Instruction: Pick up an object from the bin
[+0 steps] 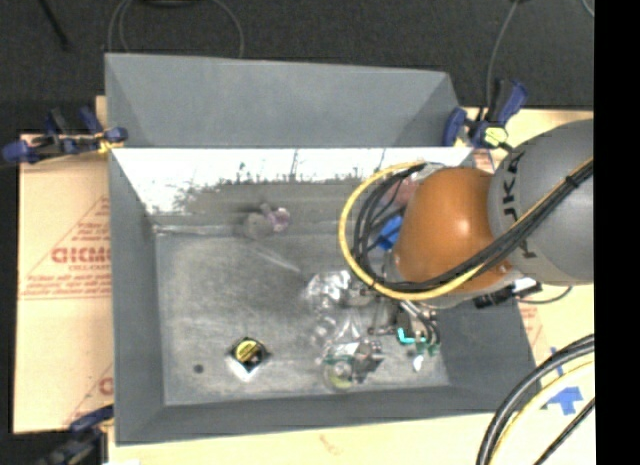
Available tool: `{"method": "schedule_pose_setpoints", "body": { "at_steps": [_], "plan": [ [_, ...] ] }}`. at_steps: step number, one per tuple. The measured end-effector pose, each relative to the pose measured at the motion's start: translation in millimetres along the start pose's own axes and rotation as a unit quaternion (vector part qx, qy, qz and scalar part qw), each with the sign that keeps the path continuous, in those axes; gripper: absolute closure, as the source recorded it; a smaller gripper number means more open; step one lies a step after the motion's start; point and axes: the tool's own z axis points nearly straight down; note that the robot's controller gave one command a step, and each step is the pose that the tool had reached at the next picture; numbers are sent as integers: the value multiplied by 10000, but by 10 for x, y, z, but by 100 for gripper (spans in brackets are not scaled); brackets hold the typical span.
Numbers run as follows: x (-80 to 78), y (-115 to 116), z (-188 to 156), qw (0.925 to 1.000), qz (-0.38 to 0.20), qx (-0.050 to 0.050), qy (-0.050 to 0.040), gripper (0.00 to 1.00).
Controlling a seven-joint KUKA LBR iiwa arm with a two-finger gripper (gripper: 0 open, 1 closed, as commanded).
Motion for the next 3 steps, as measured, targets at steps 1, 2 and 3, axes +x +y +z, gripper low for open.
{"method": "schedule_pose_setpoints", "body": {
  "at_steps": [1,2,3],
  "plan": [
    [-167,-123,-239,9946,-1041,7,0,0],
    [-251,12,120,9852,-1711,24,-127,0],
    [-213,114,131,9722,-2339,23,-80,0]
  ]
}}
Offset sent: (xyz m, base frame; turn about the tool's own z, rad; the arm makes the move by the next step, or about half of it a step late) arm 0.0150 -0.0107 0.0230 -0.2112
